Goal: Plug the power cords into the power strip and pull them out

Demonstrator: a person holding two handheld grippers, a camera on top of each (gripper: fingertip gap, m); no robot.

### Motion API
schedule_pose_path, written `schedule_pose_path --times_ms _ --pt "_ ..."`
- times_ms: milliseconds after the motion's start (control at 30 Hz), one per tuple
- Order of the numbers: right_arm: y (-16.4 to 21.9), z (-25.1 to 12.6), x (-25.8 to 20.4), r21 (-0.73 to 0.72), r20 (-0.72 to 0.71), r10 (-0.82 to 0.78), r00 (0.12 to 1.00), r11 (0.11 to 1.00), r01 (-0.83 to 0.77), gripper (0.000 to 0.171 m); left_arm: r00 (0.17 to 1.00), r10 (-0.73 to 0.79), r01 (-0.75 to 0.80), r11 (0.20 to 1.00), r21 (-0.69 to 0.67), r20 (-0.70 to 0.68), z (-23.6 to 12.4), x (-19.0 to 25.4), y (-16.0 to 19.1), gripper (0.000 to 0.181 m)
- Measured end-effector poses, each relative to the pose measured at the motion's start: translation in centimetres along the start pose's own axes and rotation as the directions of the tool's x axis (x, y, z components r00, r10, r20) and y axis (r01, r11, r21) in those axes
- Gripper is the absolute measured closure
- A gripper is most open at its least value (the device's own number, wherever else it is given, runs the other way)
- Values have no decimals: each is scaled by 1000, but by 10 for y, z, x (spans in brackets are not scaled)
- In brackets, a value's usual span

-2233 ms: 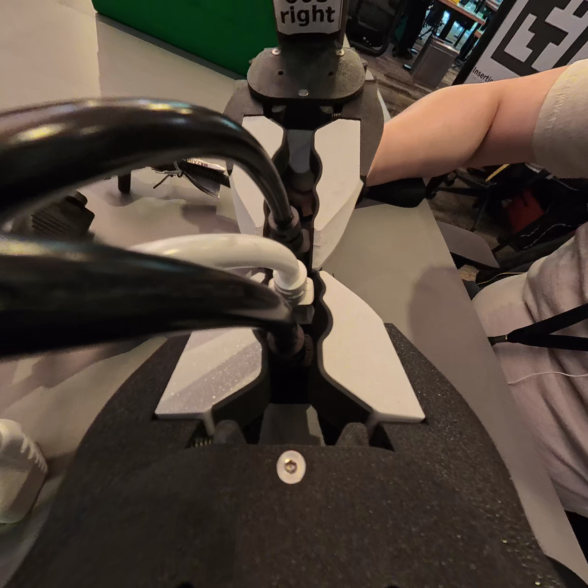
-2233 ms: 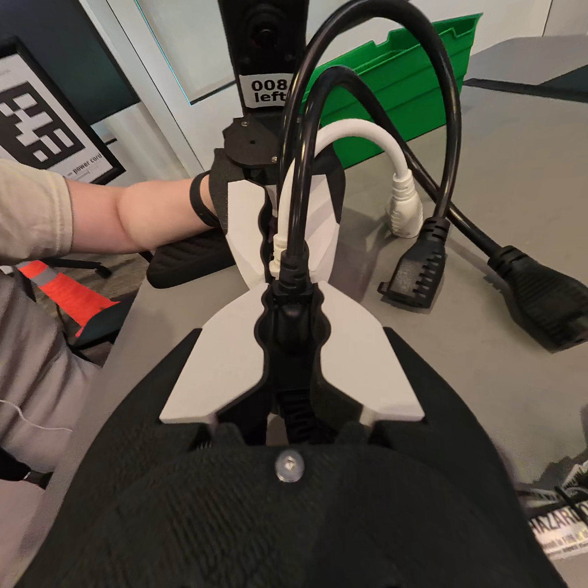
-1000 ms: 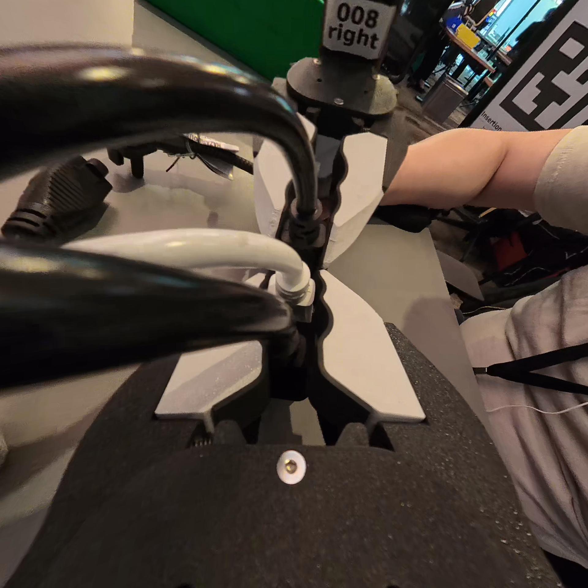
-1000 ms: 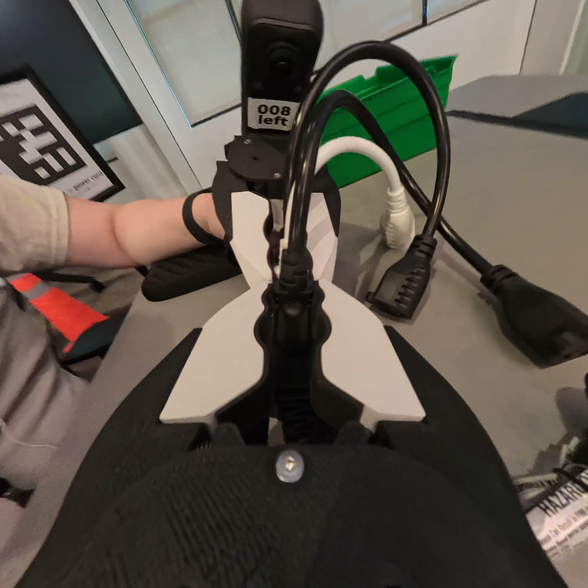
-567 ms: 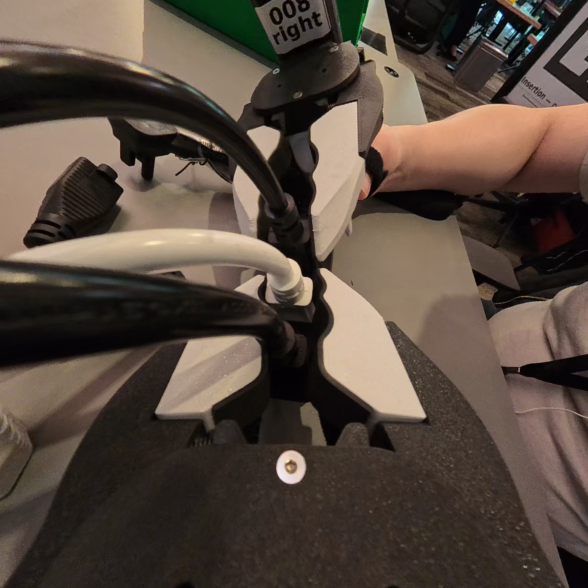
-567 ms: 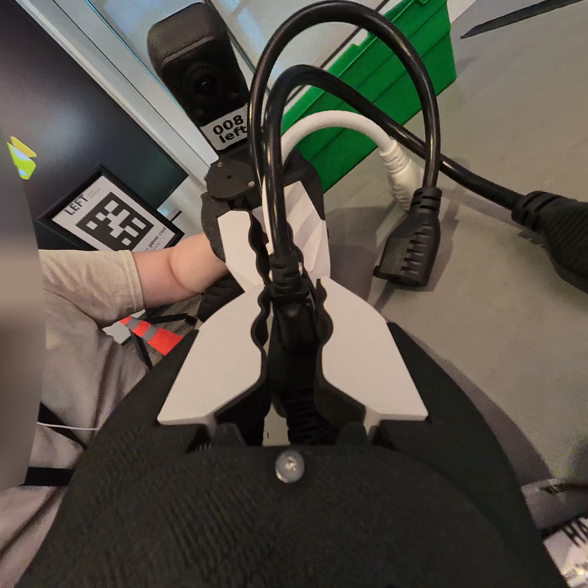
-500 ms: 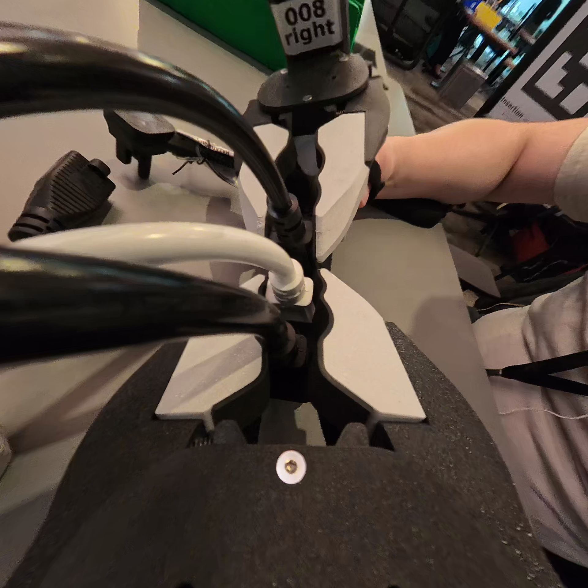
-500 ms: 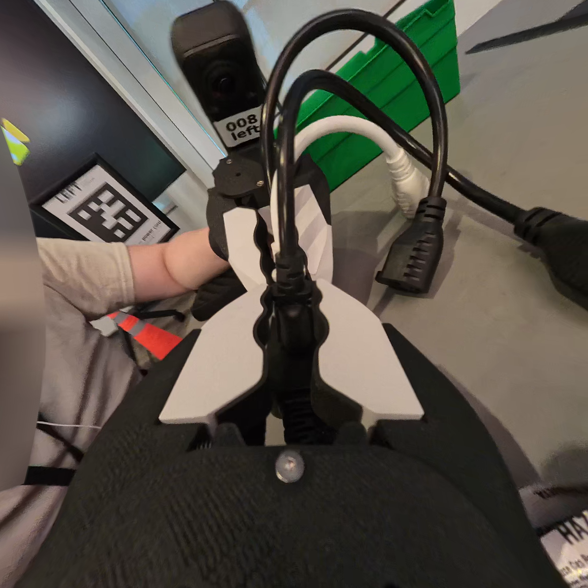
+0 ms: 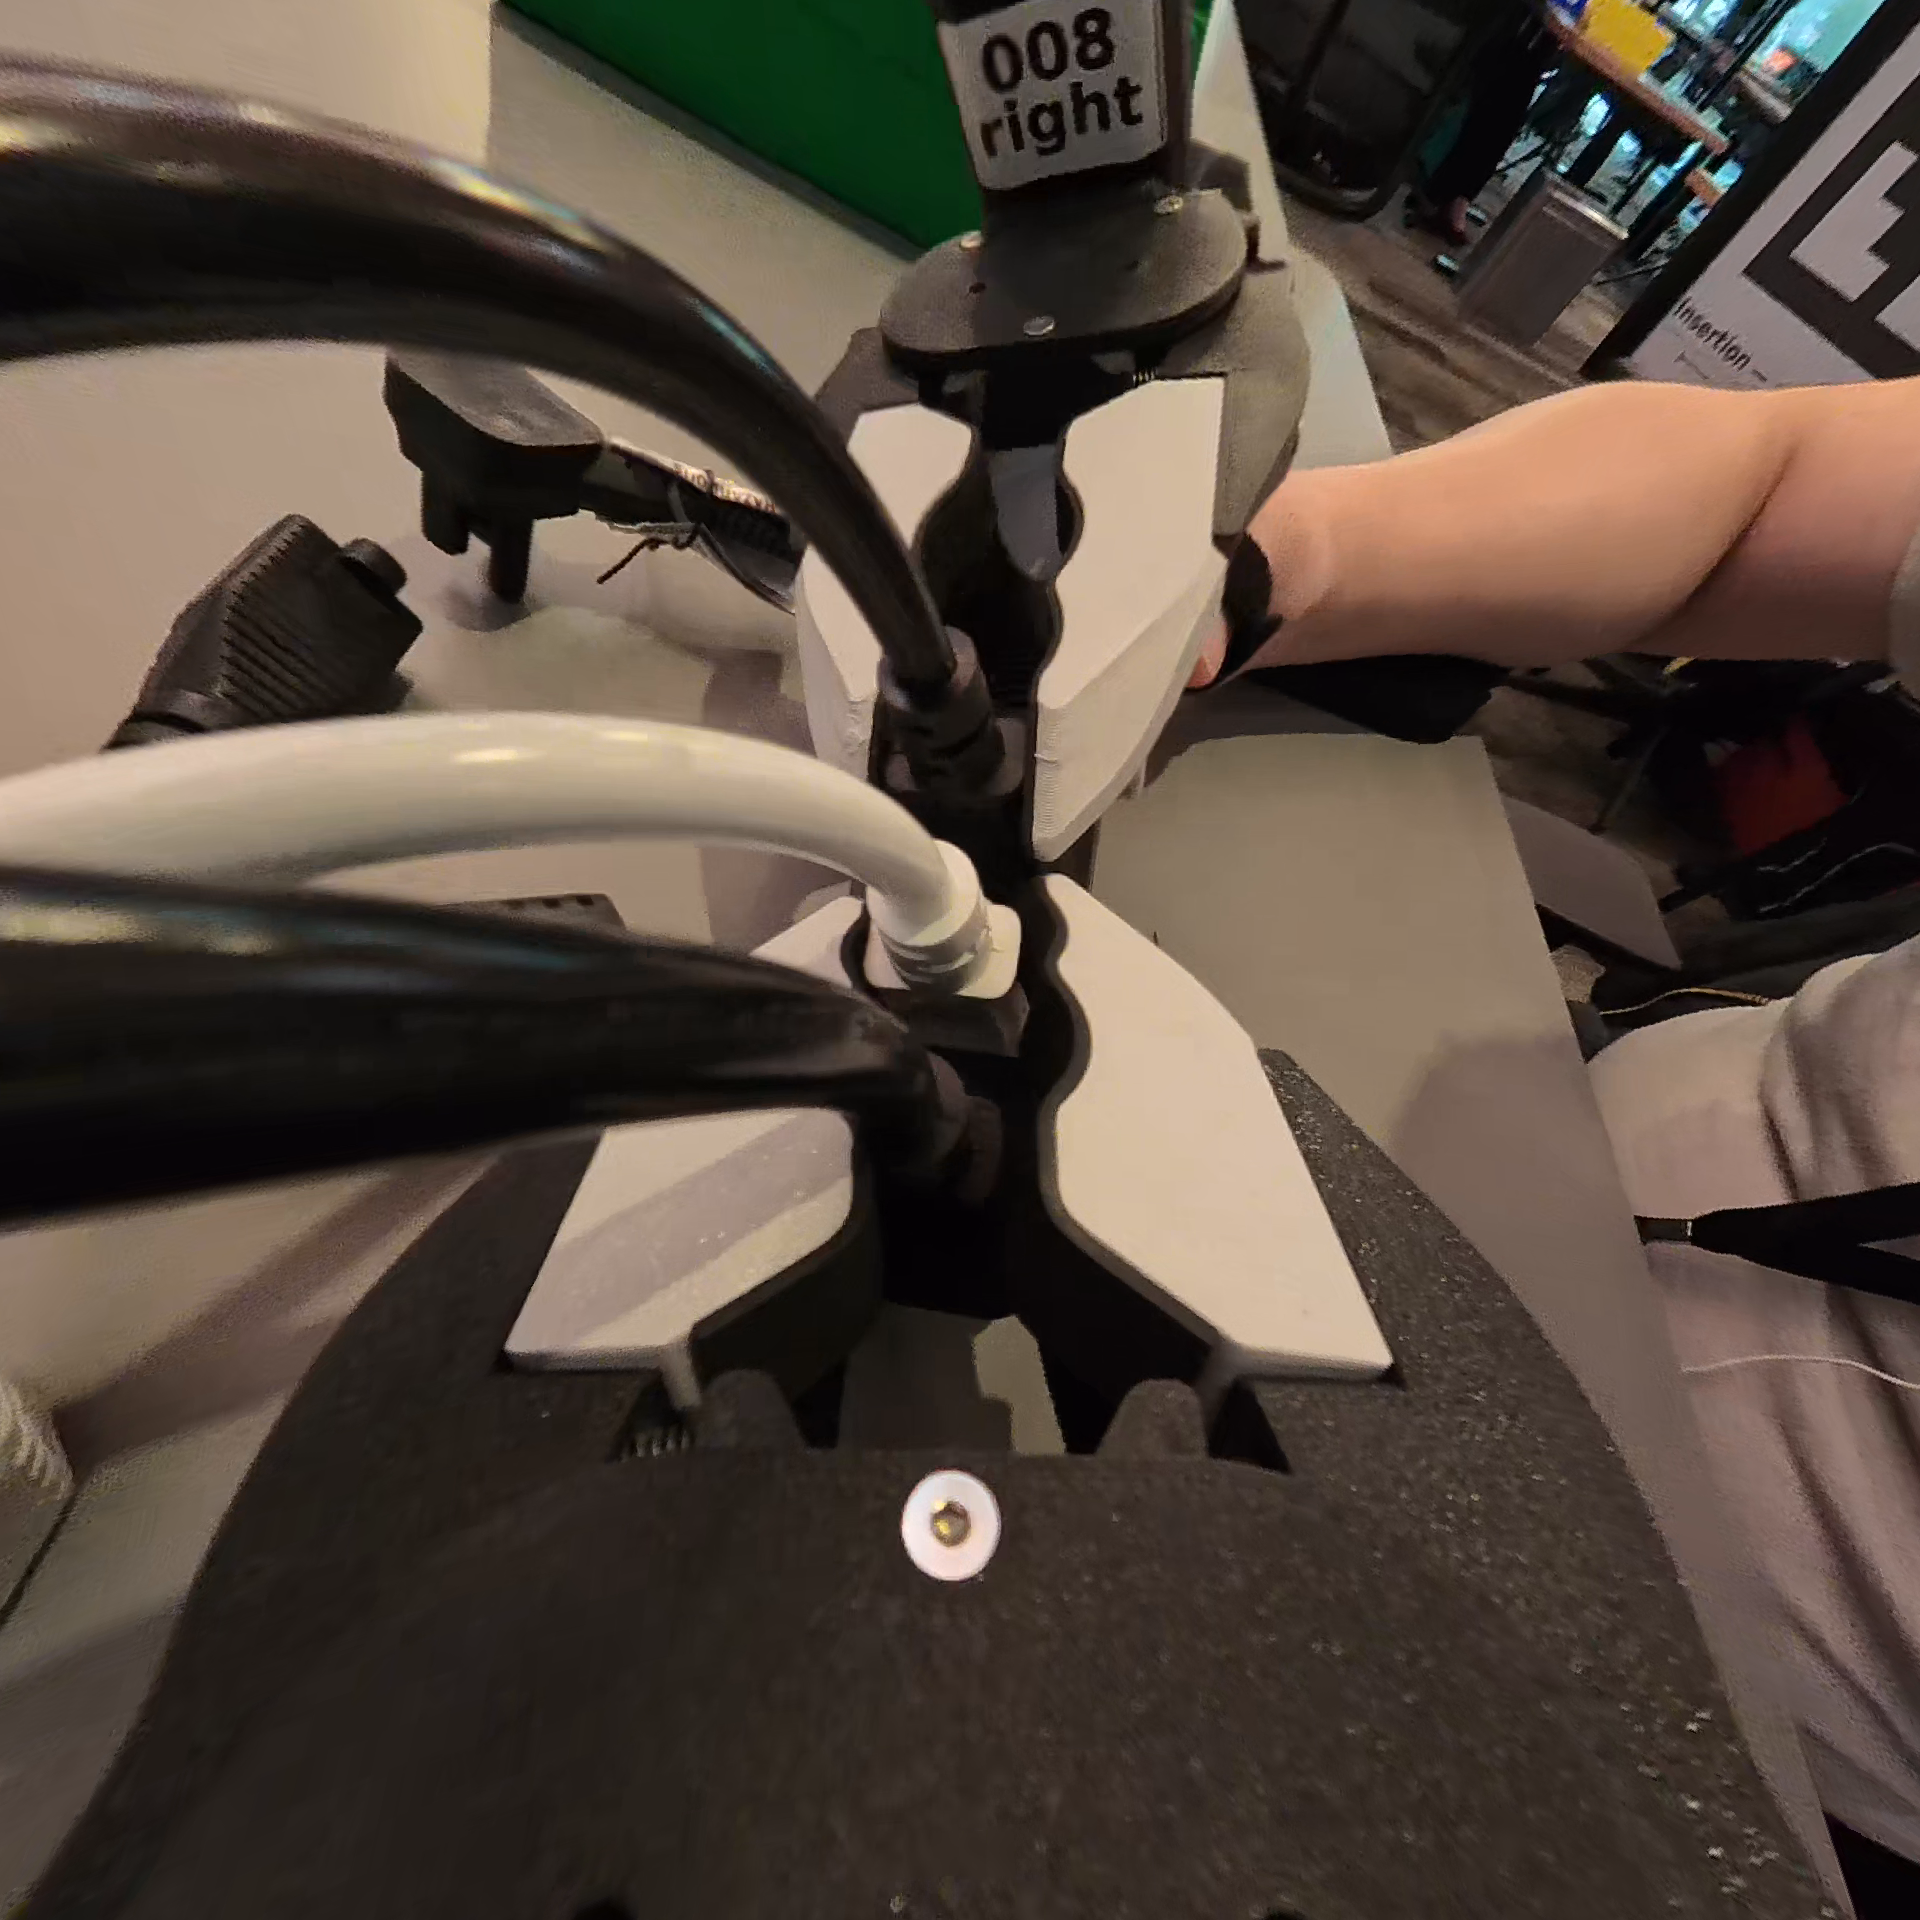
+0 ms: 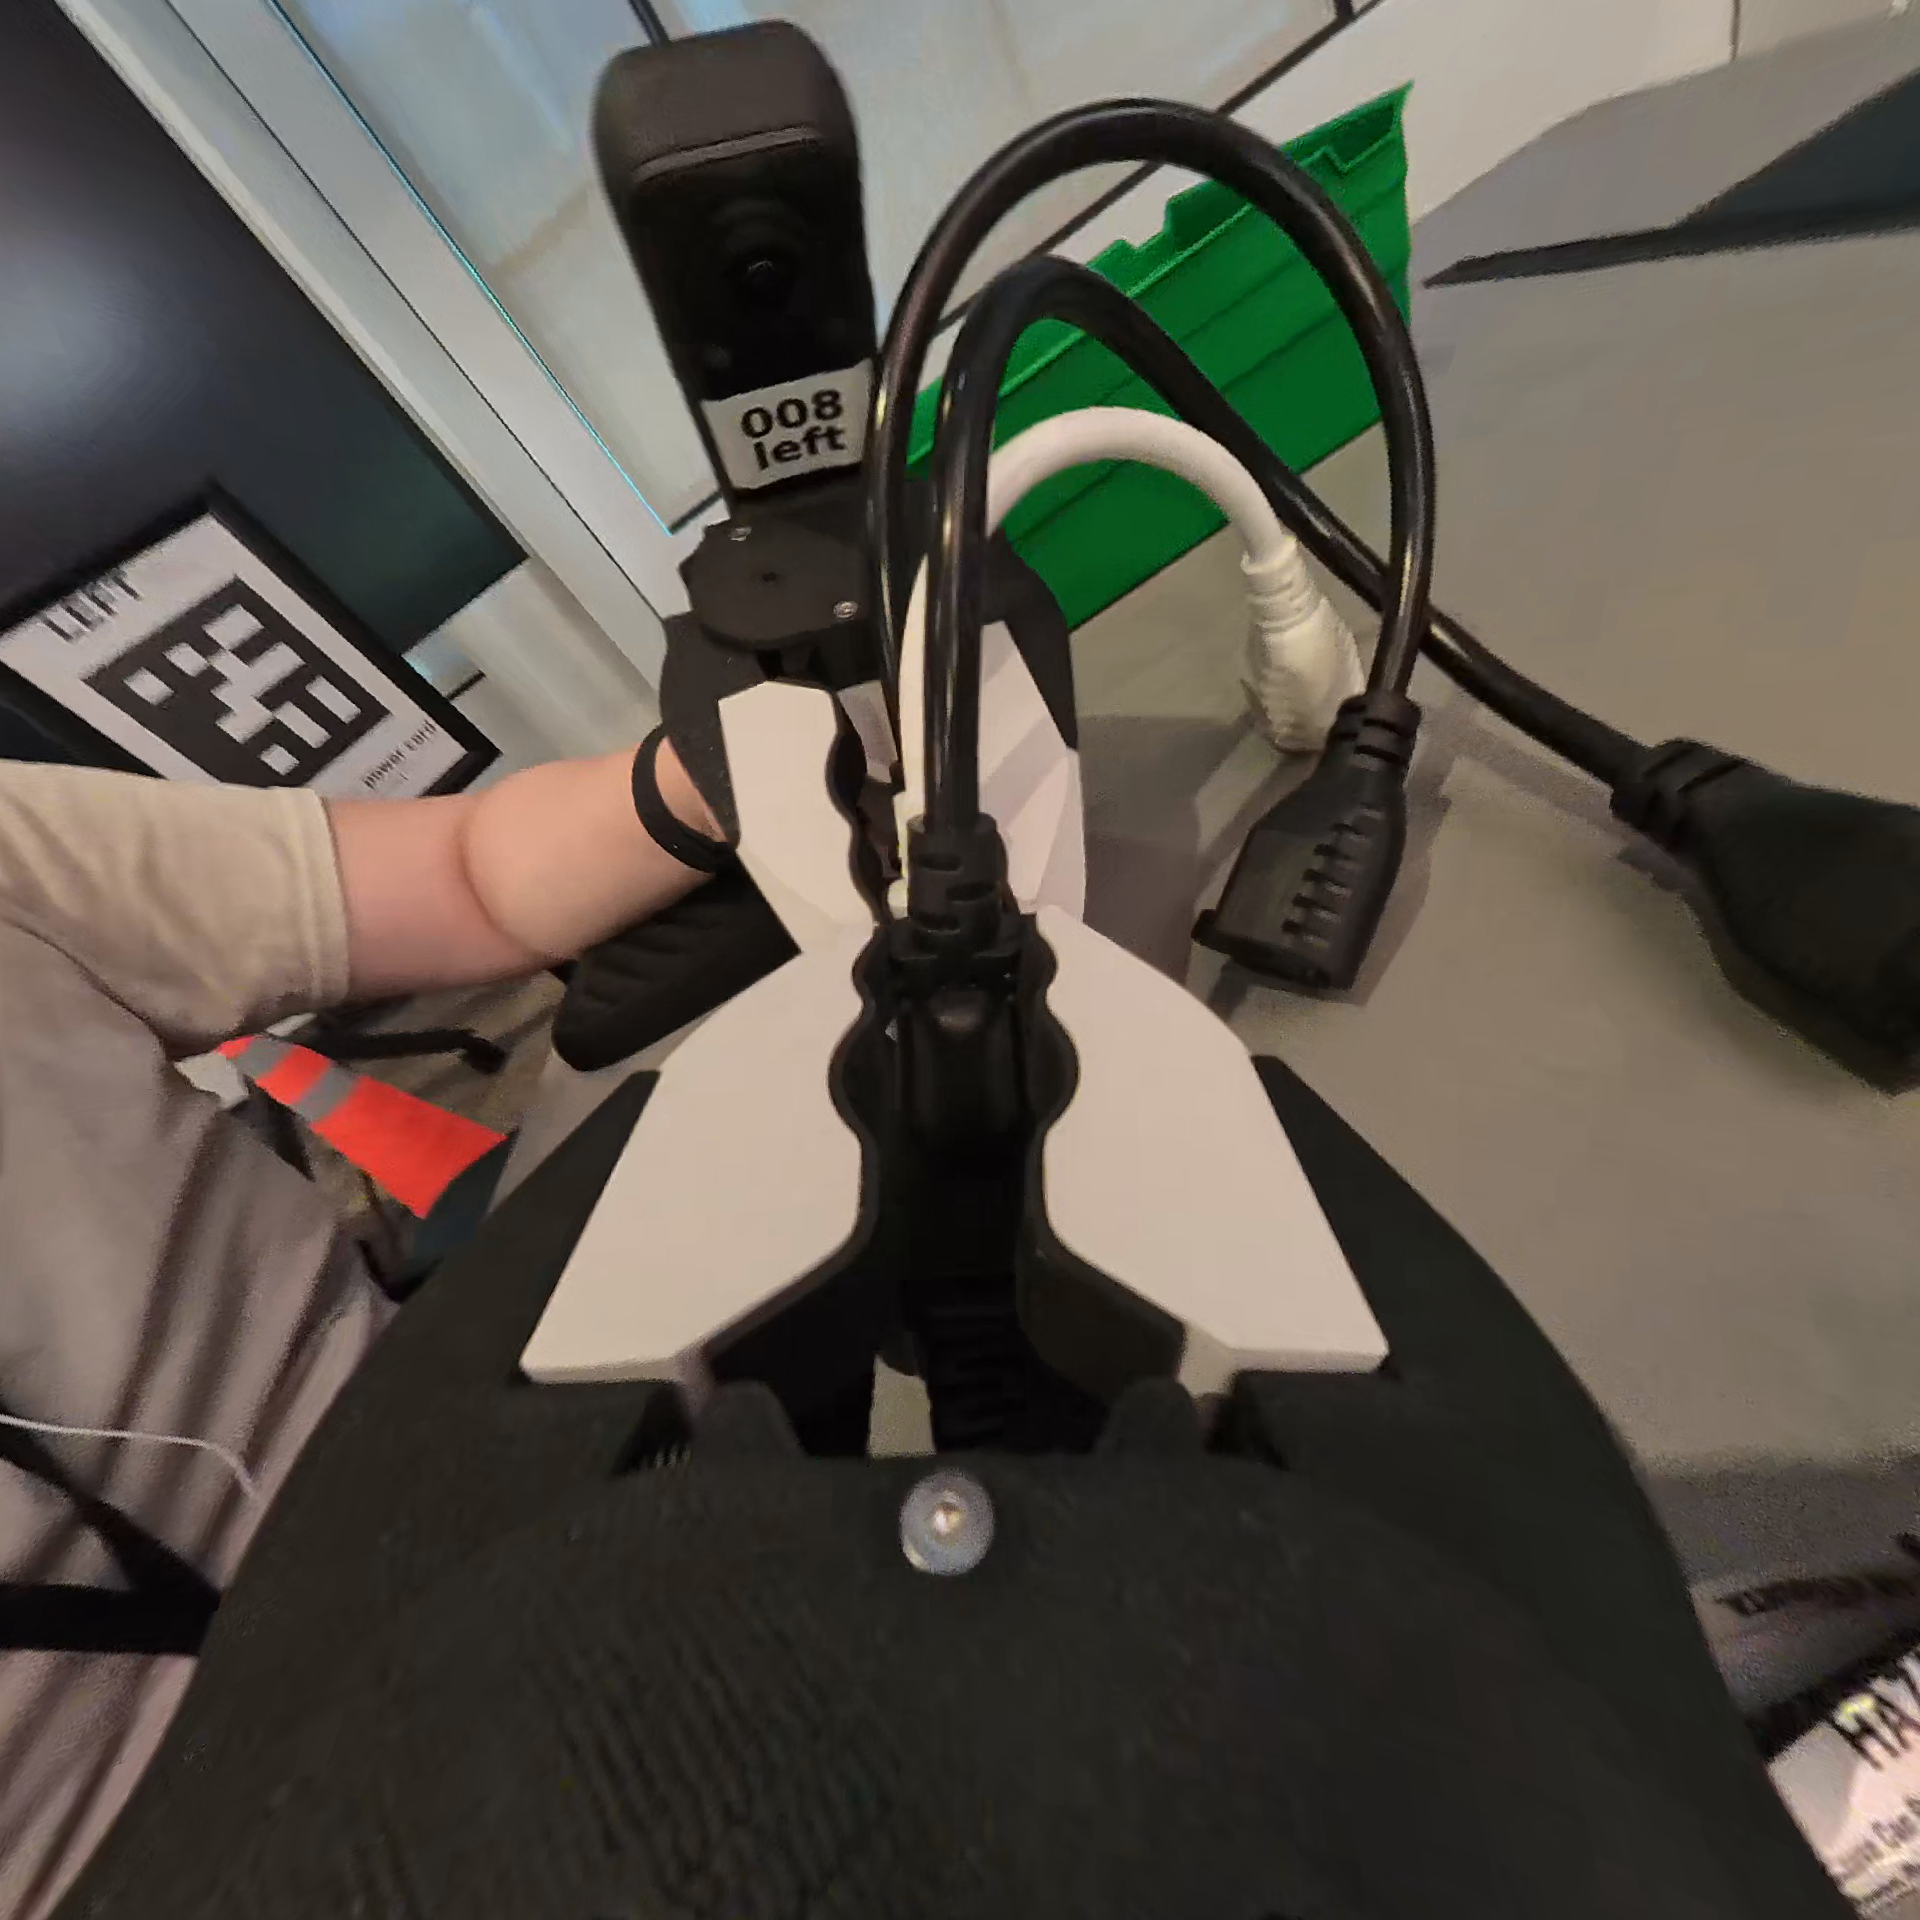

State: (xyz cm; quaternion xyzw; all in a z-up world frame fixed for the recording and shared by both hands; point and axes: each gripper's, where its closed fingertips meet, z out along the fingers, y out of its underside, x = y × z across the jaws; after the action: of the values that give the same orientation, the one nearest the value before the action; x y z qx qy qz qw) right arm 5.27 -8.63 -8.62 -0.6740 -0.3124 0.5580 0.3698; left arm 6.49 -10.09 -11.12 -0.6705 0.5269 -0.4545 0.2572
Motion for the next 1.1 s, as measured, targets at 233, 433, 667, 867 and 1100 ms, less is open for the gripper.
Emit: schedule_pose_path --times_ms 233,433,667,867,1100 --pt "-1 1 -7 -10 -35 -161 986 987 161 150 995 -80 82 996 22 -61 -2 4 -1 155" --pt "-2 3 -13 -42 -108 -370 923 929 368 150 998 -33 35 999 34 -59 -4 6 -1 155" --pt "-1 1 -7 17 -27 -97 995 995 98 150 1000 -1 1 1000 0 -22 0 6 1 156" --pt "6 4 -13 -75 13 -199 980 977 200 146 995 91 -90 996 -27 33 -3 9 3 157" --pt "29 1 -15 -263 -14 -264 965 932 251 146 941 323 -306 939 -157 100 5 14 15 156"
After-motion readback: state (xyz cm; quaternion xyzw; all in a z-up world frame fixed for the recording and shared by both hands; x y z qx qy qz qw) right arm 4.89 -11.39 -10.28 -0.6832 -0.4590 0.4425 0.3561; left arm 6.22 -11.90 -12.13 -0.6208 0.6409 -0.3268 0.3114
